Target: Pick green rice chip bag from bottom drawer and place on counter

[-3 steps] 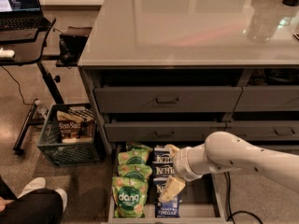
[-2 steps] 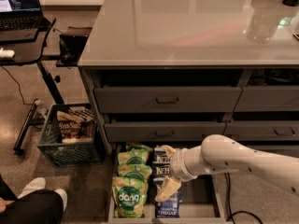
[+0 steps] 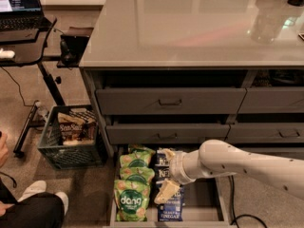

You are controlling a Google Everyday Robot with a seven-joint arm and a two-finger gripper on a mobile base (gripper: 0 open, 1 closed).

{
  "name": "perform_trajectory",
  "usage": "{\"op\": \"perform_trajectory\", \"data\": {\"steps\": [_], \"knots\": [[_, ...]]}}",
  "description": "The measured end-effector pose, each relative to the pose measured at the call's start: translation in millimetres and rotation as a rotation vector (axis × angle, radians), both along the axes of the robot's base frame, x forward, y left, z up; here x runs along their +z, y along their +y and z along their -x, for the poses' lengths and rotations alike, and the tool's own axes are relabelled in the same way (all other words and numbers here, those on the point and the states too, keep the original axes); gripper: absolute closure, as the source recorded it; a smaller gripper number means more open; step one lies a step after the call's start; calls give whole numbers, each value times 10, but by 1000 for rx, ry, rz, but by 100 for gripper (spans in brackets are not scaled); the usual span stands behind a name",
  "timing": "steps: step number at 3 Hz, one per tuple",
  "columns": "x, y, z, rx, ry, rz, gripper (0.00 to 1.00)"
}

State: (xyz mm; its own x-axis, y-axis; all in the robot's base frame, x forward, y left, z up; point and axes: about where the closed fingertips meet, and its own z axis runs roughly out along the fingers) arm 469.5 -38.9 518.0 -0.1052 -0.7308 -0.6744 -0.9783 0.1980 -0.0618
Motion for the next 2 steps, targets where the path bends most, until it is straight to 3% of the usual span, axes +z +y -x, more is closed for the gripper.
{"op": "perform_trajectory", "data": {"steps": [2], "knots": [[-846, 192, -377, 11, 18, -66, 0]]}}
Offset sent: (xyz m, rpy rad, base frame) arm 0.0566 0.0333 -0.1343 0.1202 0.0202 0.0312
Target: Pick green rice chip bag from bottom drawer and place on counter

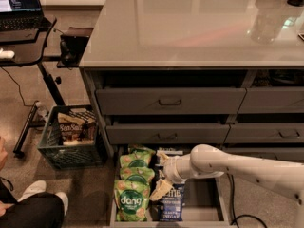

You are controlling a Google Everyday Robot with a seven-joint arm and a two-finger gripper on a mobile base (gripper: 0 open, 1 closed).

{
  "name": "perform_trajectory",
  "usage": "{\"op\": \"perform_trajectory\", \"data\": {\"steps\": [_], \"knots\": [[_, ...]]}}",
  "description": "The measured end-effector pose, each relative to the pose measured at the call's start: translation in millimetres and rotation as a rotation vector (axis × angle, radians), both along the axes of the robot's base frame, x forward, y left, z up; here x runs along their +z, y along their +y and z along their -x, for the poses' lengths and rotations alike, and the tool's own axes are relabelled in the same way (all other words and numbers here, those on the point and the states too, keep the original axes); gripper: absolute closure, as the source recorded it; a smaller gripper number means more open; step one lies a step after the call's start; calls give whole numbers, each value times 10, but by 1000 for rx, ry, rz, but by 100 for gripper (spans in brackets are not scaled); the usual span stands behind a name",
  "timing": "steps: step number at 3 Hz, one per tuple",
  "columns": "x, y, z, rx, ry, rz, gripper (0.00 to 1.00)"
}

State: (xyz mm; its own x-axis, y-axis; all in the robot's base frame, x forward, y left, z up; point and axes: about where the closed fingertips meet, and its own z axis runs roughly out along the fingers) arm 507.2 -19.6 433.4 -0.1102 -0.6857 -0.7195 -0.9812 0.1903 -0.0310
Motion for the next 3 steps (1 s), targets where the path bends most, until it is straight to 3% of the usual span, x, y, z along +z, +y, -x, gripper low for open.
{"op": "perform_trajectory", "data": {"steps": [1, 2, 3], "knots": [[-342, 148, -72, 48, 13, -34, 0], [-370, 188, -55, 56, 17, -29, 0], [-677, 208, -59, 42, 38, -24, 0]]}}
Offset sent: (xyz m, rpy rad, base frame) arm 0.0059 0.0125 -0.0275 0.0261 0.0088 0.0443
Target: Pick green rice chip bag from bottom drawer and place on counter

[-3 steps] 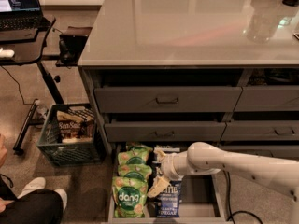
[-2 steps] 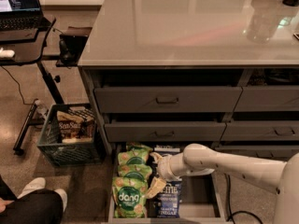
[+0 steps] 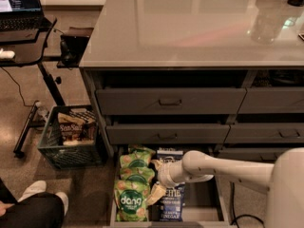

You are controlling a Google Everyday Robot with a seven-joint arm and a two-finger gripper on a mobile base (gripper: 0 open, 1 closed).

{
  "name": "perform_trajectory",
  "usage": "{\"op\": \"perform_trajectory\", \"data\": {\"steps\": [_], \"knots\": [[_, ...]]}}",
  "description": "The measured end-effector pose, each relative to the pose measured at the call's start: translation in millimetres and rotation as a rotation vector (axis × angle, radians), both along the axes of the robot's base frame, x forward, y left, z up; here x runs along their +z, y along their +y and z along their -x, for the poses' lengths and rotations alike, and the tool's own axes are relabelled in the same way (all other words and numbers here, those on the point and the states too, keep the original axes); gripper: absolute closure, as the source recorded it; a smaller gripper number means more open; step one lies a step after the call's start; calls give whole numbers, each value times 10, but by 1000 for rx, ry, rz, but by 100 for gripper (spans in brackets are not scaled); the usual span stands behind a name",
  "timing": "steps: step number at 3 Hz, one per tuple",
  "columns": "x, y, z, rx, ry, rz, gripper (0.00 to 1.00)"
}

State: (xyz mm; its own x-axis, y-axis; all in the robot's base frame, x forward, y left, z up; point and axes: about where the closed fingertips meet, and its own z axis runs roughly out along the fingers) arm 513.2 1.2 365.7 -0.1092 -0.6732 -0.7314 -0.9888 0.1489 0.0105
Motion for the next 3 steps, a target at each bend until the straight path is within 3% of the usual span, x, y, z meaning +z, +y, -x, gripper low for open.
{"op": "perform_trajectory", "data": {"steps": [1, 3], "knots": [[-404, 24, -51, 1, 15, 15, 0], [-858, 223, -14, 46, 56, 14, 39]]}}
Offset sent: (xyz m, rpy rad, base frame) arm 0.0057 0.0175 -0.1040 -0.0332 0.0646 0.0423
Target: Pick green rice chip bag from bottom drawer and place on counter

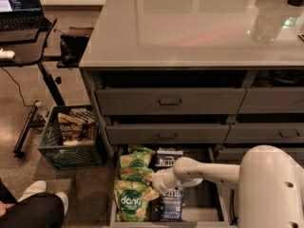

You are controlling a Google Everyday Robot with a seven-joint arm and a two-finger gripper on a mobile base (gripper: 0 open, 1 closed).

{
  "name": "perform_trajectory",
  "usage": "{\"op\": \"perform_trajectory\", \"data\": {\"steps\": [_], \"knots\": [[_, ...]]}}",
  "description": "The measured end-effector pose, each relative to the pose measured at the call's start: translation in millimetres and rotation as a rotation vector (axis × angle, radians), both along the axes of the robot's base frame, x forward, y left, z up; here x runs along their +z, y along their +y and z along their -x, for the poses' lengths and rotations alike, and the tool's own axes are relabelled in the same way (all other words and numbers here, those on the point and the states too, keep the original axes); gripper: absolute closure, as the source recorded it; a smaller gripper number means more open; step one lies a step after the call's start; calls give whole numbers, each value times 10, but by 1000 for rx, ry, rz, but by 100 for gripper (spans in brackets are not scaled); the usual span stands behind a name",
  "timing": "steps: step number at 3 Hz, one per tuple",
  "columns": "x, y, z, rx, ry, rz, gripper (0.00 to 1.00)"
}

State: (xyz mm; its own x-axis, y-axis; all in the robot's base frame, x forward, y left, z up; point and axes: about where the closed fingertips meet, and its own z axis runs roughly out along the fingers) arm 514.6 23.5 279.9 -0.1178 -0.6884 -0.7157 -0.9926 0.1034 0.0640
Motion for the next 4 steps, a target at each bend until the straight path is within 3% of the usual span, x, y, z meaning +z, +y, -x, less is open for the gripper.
{"op": "perform_trajectory", "data": {"steps": [2, 4], "knots": [[-103, 270, 36, 65, 15, -9, 45], [-400, 471, 84, 111, 77, -27, 44]]}}
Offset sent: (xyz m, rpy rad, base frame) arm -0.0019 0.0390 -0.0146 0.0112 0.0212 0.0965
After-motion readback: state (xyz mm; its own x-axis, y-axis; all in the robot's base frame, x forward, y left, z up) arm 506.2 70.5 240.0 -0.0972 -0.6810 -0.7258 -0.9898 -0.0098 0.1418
